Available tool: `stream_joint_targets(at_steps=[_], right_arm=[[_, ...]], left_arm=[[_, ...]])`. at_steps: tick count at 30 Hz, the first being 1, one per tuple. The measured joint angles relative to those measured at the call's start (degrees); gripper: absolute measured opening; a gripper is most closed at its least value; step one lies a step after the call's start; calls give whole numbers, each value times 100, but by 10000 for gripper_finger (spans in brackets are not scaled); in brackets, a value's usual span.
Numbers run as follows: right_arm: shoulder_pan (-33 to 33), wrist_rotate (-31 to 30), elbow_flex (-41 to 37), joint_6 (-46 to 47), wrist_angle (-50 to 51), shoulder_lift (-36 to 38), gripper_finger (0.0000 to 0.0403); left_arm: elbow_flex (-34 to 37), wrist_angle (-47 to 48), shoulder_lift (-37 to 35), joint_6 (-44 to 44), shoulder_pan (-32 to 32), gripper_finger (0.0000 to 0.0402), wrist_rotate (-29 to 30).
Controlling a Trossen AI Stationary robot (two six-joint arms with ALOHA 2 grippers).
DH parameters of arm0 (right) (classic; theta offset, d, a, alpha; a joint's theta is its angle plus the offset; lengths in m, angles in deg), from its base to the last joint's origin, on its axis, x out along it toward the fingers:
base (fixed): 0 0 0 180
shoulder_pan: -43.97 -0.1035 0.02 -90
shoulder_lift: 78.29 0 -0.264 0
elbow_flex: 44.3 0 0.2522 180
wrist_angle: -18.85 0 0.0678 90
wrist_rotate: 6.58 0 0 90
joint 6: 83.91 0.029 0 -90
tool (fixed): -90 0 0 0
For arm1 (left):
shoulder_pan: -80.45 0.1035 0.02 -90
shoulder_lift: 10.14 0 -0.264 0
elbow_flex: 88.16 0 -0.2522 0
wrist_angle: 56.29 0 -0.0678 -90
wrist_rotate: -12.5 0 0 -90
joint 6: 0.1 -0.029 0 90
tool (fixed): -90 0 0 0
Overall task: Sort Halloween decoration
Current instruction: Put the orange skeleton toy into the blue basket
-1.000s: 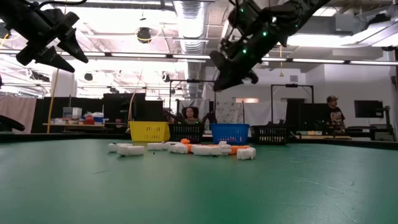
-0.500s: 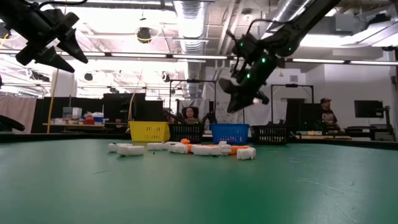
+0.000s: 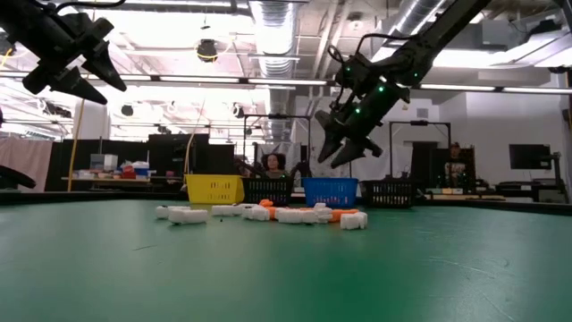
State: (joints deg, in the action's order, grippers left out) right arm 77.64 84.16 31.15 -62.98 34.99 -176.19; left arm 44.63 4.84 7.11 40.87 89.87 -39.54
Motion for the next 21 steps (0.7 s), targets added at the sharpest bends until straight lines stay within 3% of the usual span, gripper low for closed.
stream_joint_targets(at_steps=[3, 7, 12, 16, 21], right_arm=[[-269, 756, 9, -233, -252, 8, 209], [-852, 1293, 15, -470, -401, 11, 200], [-1799, 1225, 15, -1164, -466, 13, 196], [-2406, 910, 15, -1181, -387, 13, 196], [-3057, 817, 12, -1055, 575, 13, 196]], left_arm=[[0, 0, 0, 0, 0, 256, 0], [0, 0, 0, -2, -1, 256, 14], [0, -2, 0, -2, 1, 256, 24], [0, -2, 0, -2, 2, 256, 22], [0, -2, -2, 8, 2, 256, -120]])
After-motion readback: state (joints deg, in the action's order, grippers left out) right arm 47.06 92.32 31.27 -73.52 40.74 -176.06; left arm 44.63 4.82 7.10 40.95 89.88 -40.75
